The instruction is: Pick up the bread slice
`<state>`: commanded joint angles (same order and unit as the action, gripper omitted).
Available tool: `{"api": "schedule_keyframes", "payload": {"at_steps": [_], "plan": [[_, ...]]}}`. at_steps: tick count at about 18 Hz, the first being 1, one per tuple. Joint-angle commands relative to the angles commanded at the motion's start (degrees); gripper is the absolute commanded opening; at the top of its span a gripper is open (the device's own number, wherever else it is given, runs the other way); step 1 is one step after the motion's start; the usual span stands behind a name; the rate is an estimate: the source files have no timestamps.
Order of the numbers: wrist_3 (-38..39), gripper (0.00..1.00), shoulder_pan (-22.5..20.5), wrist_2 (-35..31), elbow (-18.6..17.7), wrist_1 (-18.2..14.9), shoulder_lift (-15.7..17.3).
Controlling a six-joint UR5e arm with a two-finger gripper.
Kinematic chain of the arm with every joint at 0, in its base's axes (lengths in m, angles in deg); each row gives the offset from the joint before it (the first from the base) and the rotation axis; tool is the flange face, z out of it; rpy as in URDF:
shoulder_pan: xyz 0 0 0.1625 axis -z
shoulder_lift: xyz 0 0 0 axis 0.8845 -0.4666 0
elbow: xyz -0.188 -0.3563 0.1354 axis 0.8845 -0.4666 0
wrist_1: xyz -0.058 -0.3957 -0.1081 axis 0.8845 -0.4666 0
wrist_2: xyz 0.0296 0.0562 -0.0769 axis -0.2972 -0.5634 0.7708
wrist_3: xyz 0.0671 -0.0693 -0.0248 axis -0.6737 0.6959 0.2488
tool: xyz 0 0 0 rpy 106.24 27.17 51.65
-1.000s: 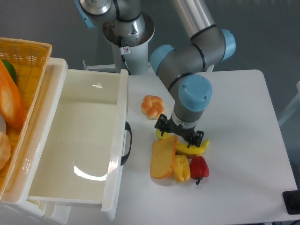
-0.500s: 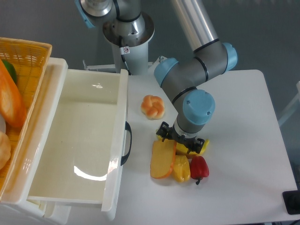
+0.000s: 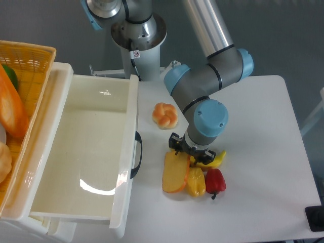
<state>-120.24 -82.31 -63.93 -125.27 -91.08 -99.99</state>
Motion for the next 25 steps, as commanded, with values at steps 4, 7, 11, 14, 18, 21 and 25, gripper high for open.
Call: {"api": "schedule_keyframes", "payload": {"at_steps": [4,7,11,14,18,21,25], "plan": [[-0.2,0.0,0.4,0.2,0.5,-0.6,0.1],[-0.3,0.0,0.5,0.2,1.6,-1.2,0.6],[-0.7,0.0,0.6,0.3,4.4,-5.2,2.4],[-0.9,0.0,0.9,0.4,6.3,-9.0,3.6],[-4.3,0.0,0.3,0.5,6.7,-10.3,5.5],[-7.5,0.0,-0.2,0.6,6.9,-10.5,7.3],[-14.7,0.0,-2.2,2.7,6.9,-11.5,9.3]]}}
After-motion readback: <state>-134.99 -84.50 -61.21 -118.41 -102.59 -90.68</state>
